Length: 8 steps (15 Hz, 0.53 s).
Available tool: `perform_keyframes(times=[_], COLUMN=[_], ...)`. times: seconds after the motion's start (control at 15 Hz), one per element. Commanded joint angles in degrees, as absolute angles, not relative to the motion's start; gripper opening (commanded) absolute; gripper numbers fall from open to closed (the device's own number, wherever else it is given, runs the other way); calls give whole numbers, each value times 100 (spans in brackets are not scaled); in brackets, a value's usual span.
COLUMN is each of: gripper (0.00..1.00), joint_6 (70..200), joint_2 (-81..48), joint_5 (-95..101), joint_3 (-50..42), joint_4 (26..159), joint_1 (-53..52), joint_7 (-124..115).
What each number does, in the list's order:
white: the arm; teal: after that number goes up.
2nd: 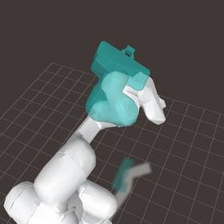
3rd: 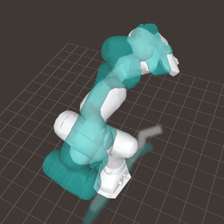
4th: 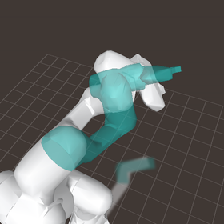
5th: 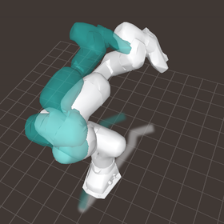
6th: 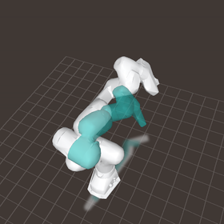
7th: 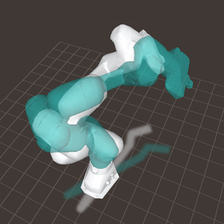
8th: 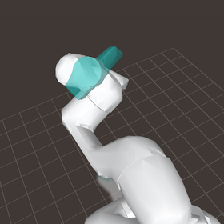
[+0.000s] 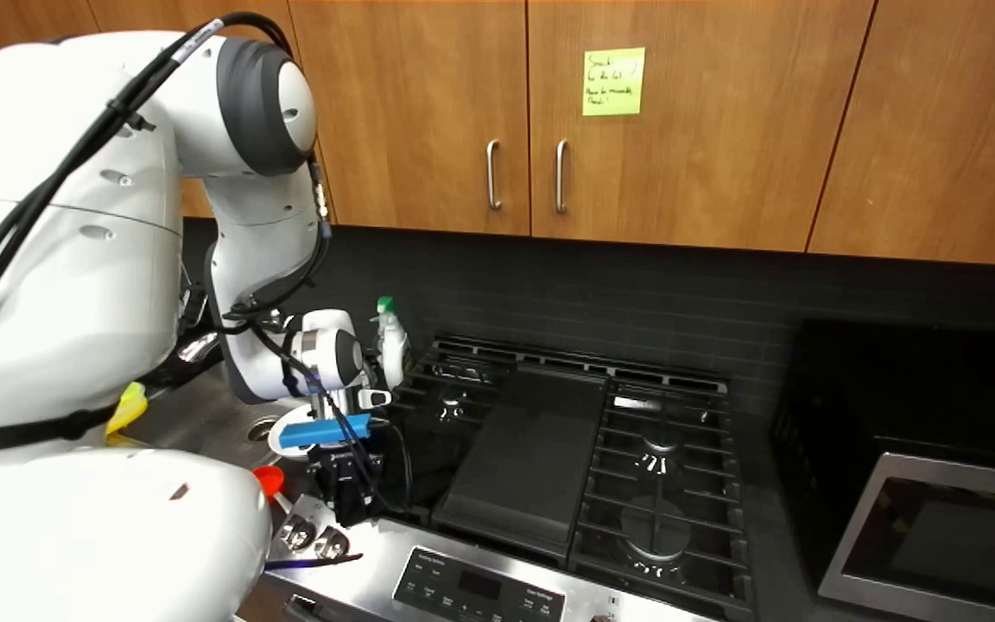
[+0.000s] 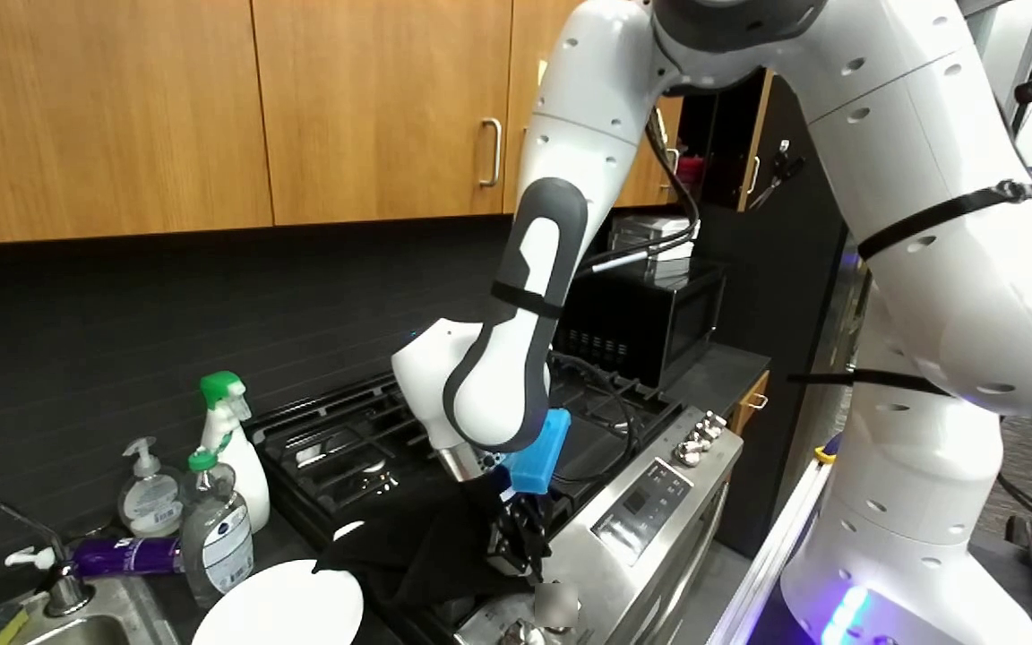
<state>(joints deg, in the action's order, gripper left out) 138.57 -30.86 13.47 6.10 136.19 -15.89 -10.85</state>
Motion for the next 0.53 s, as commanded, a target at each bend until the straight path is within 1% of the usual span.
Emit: perform_keyframes(times=[0.0, 0.13, 0.27, 0.33, 0.4, 0.47], gripper=[12, 2, 0, 3, 1, 2], joint_6=[13987, 13923, 13833, 13746, 13691, 13612], joint_2=[-3158, -3048, -2935, -2879, -2796, -2700], joint_5=[1494, 1515, 1506, 1468, 1466, 1470], joint_3=[472, 437, 407, 415, 404, 385], joint_4=[13590, 13630, 13663, 13668, 13704, 13746], joint_1=[-1781, -1830, -1840, -1828, -1841, -1876], joint_7=[-1198, -1218, -1226, -1214, -1260, -1368])
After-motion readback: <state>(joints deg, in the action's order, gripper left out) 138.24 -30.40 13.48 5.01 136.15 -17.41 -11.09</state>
